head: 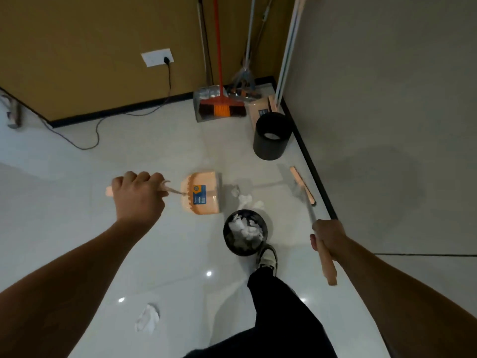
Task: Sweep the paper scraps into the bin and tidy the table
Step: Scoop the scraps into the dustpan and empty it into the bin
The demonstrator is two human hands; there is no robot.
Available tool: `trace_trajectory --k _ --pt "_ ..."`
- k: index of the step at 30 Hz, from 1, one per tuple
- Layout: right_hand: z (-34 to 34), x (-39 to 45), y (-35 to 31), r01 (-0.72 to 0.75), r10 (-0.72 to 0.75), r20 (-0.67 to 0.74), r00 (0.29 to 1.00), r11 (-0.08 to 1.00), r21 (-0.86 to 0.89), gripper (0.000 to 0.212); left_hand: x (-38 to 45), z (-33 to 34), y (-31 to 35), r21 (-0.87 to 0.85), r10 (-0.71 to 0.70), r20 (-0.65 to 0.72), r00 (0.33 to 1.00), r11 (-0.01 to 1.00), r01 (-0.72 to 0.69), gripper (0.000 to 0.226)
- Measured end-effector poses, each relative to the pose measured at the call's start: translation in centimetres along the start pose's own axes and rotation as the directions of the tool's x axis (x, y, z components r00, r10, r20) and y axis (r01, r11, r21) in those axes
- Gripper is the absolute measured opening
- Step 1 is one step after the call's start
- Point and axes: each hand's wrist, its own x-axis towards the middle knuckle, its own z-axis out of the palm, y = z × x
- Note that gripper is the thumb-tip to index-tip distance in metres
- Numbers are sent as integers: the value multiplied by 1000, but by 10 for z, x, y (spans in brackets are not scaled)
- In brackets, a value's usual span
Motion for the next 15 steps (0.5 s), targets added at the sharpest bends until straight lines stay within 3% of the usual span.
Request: trace_trajectory --k 7,15 --pt "3 97 -88 -73 70 -33 997 993 -97 12 65 49 41 -7 -52 68 996 999 52 18" --pt "59 109 -86 -264 264 27 964 964 -20 14 134 75 30 -27 -16 40 999 999 17 19"
